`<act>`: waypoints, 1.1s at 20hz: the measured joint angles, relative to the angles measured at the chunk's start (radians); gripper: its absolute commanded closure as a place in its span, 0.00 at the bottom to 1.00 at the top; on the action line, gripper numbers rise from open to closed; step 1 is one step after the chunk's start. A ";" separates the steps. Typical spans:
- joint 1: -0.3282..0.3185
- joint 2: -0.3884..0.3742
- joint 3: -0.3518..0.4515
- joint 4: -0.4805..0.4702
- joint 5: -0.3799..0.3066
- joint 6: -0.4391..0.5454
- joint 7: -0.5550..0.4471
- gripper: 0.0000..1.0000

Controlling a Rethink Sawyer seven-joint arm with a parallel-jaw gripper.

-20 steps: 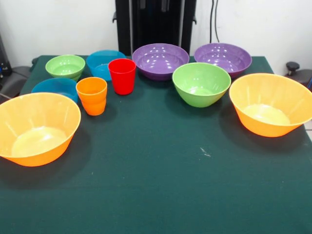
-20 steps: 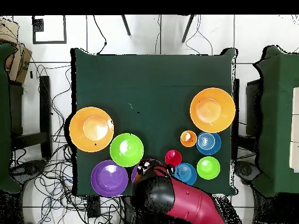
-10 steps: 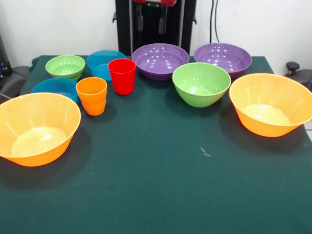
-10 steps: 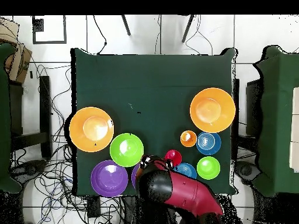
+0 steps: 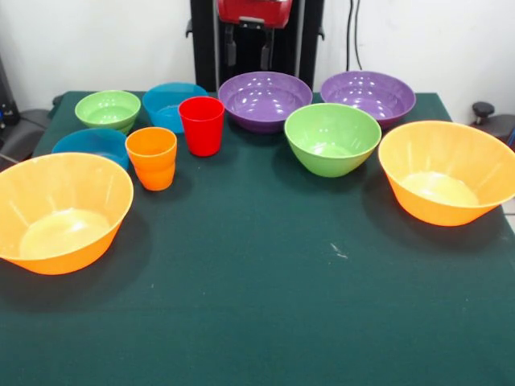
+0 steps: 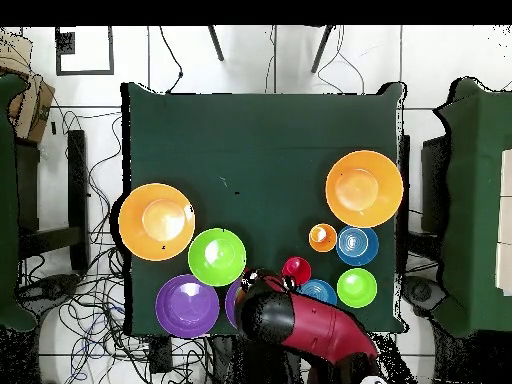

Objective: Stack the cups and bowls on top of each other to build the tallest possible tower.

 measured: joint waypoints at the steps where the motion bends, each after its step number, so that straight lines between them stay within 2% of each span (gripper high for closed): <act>1: 0.000 0.002 0.000 0.000 -0.003 0.000 0.000 0.00; 8: -0.002 -0.008 0.004 0.000 -0.016 0.000 0.000 0.00; 14: -0.030 -0.021 0.040 -0.001 -0.033 0.000 0.000 0.00; 22: -0.039 0.012 0.057 -0.024 -0.057 0.000 0.000 0.00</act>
